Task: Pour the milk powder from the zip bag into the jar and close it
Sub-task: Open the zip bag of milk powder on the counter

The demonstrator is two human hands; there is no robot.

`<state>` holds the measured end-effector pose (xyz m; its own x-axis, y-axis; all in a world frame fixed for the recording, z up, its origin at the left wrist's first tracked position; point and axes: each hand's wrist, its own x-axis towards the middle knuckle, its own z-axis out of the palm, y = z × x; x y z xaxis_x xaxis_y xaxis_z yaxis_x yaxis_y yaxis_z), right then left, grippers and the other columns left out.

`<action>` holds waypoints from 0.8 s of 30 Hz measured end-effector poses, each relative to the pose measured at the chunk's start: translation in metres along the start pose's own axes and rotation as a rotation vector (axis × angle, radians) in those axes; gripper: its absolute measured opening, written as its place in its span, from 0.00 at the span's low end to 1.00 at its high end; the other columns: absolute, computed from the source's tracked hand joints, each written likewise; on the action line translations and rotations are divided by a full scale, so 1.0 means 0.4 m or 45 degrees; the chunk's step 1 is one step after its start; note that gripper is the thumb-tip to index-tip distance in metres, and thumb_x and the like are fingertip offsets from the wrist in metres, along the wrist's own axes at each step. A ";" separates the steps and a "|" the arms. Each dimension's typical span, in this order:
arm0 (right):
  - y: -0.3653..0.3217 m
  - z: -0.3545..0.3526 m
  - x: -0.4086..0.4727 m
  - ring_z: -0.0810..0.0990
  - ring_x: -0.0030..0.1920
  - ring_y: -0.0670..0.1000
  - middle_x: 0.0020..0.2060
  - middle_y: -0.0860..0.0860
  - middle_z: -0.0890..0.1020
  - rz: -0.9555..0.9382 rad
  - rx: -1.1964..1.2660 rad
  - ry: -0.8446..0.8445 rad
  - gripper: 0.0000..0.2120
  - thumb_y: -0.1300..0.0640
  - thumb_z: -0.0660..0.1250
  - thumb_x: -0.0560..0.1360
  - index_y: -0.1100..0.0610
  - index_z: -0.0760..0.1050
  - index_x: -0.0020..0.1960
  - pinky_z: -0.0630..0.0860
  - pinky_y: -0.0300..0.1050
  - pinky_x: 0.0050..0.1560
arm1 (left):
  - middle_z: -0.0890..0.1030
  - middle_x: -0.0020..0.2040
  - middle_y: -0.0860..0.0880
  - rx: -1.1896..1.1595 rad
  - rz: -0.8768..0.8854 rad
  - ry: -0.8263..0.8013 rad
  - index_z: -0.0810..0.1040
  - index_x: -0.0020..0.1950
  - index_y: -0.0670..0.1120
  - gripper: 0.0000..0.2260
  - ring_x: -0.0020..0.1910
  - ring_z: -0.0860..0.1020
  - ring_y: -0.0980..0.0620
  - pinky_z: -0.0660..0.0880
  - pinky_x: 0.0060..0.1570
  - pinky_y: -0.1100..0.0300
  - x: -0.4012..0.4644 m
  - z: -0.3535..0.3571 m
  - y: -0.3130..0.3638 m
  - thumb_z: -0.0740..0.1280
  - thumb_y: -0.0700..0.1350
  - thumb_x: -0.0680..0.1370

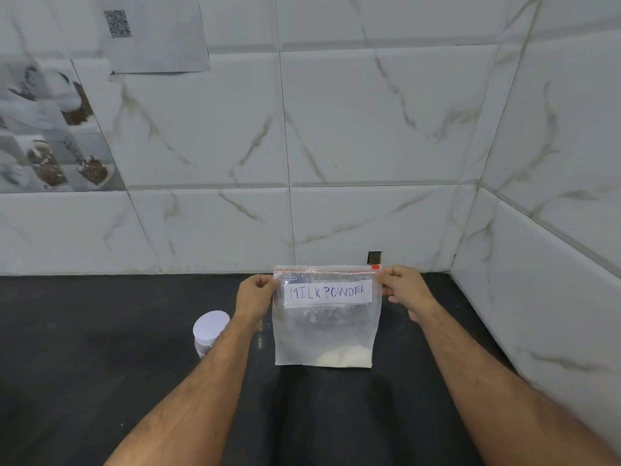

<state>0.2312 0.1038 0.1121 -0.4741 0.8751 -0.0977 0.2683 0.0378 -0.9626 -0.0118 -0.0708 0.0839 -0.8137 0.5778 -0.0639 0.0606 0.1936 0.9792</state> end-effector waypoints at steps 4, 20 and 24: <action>-0.009 -0.006 -0.007 0.83 0.42 0.51 0.42 0.52 0.86 -0.016 0.045 0.012 0.06 0.56 0.68 0.79 0.56 0.79 0.44 0.74 0.45 0.42 | 0.83 0.55 0.48 0.181 0.080 0.103 0.79 0.63 0.44 0.15 0.50 0.79 0.50 0.74 0.53 0.58 -0.012 0.009 0.040 0.70 0.45 0.78; -0.007 -0.026 -0.030 0.85 0.34 0.45 0.34 0.49 0.87 -0.087 0.124 0.045 0.07 0.57 0.73 0.76 0.54 0.81 0.39 0.76 0.43 0.40 | 0.82 0.63 0.52 1.032 0.761 -0.499 0.80 0.66 0.51 0.16 0.64 0.78 0.50 0.68 0.68 0.47 -0.102 0.294 0.250 0.67 0.53 0.80; -0.003 -0.028 -0.027 0.86 0.37 0.47 0.35 0.49 0.88 -0.082 0.133 0.035 0.05 0.57 0.73 0.76 0.55 0.83 0.42 0.79 0.42 0.41 | 0.85 0.57 0.51 0.923 0.715 -0.595 0.84 0.59 0.50 0.12 0.57 0.81 0.51 0.74 0.63 0.46 -0.091 0.304 0.248 0.69 0.52 0.79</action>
<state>0.2453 0.0995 0.1171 -0.4639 0.8854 -0.0292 0.1487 0.0453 -0.9878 0.0940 0.0238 0.1601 -0.2636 0.9534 0.1467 0.8234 0.1432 0.5491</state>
